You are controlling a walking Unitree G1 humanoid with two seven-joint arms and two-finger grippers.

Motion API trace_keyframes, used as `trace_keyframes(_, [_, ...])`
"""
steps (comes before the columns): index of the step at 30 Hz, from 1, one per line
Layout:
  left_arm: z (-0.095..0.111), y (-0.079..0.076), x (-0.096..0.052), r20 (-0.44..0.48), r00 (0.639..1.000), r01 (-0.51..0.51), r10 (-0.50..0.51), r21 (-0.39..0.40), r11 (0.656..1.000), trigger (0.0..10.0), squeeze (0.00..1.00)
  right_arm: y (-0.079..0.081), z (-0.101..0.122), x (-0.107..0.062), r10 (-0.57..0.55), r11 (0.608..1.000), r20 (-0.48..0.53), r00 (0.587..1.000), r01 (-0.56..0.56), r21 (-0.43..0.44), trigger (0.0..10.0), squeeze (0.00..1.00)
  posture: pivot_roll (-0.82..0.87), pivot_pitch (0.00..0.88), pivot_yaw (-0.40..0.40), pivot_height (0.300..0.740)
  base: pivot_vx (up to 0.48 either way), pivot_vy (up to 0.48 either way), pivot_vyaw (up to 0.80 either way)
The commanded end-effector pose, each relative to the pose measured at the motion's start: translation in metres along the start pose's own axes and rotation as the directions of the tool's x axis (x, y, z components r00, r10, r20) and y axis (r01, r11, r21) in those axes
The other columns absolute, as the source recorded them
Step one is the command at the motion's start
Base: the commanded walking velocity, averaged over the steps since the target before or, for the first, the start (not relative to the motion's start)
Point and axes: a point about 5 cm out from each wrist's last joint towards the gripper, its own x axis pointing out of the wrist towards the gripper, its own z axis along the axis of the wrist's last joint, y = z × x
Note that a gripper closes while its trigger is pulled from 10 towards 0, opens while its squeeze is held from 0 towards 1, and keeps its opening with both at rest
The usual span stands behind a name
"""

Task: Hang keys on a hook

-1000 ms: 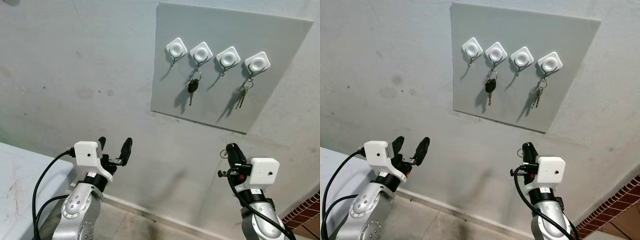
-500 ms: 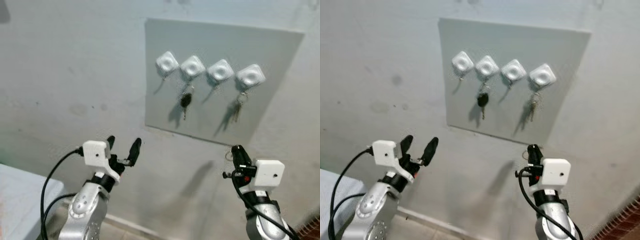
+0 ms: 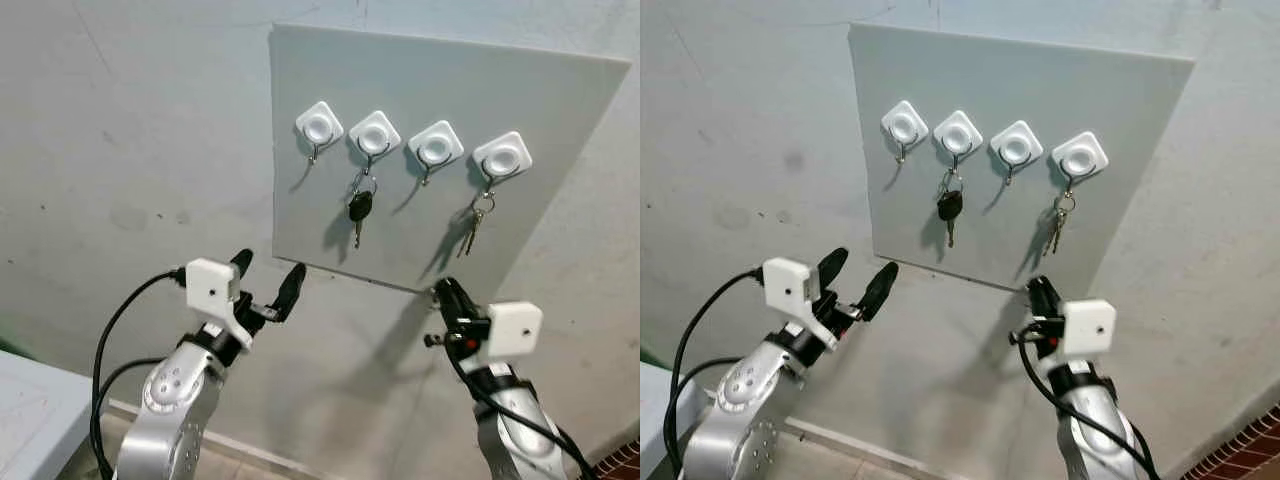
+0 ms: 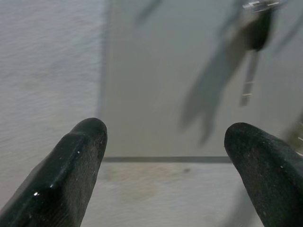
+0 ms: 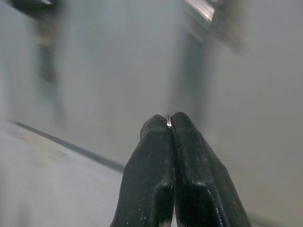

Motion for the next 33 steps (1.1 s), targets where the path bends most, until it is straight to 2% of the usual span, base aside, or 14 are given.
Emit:
trace_keyframes(1, [0.005,-0.010,0.004,0.005,0.998,0.062,-0.062,0.024,0.998,10.0,0.00,0.003,0.012,0.006,0.061,0.998,0.039,0.997,-0.062,0.028,10.0,0.00,-0.01,0.000,-0.033,0.740,0.000,0.000,0.00])
trace_keyframes(9, [0.018,-0.037,0.010,0.040,0.979,0.197,-0.198,0.013,0.980,10.0,0.00,0.020,0.044,0.018,0.226,0.961,0.165,0.960,-0.248,0.123,10.0,0.00,-0.01,0.009,-0.042,0.740,0.000,0.000,0.00])
trace_keyframes(14, [0.028,-0.042,0.014,0.060,0.970,0.236,-0.237,0.016,0.972,10.0,0.00,0.024,0.061,0.022,0.268,0.933,0.227,0.936,-0.311,0.182,10.0,0.00,-0.01,0.013,-0.045,0.740,0.000,0.000,0.00])
trace_keyframes(18, [0.036,-0.045,0.016,0.081,0.962,0.259,-0.260,0.030,0.966,10.0,0.00,0.020,0.072,0.023,0.245,0.924,0.271,0.931,-0.309,0.224,10.0,0.00,-0.01,0.012,-0.043,0.740,0.000,0.000,0.00])
trace_keyframes(33, [0.053,-0.046,0.021,0.102,0.945,0.307,-0.312,0.066,0.950,10.0,0.00,0.002,0.080,0.013,0.147,0.944,0.287,0.947,-0.221,0.244,10.0,0.00,-0.03,0.005,-0.022,0.740,0.000,0.000,0.00])
